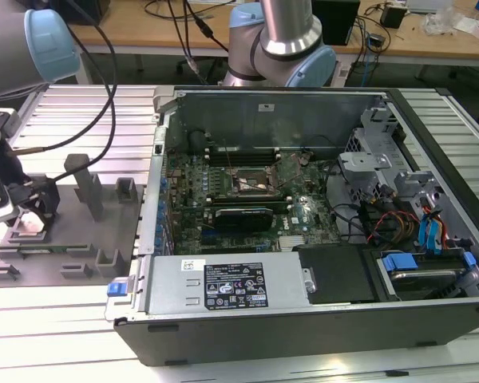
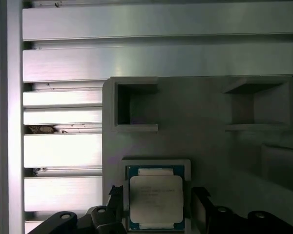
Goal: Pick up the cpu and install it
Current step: 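Pick up the cpu and move it towards the insertion slot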
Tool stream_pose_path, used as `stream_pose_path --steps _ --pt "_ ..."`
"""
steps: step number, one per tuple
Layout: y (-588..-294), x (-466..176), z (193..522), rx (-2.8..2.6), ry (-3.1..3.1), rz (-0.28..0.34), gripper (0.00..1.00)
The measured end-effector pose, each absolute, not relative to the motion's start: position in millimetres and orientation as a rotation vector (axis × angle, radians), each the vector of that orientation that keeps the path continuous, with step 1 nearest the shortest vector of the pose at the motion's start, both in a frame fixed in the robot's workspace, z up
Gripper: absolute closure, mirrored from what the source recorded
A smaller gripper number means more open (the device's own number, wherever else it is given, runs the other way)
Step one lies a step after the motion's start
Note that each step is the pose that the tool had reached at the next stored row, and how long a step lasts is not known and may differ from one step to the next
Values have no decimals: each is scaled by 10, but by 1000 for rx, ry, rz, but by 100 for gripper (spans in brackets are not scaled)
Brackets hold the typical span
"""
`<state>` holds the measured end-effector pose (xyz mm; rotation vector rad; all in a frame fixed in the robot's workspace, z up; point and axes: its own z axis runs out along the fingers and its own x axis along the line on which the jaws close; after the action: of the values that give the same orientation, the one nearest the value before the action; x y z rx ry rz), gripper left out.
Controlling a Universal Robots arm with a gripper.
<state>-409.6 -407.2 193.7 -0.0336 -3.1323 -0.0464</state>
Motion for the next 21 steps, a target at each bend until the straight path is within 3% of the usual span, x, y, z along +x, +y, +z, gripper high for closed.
stream_pose_path --steps 21 --pt "-4072 -4096 1876 -7 -3133 -32 34"
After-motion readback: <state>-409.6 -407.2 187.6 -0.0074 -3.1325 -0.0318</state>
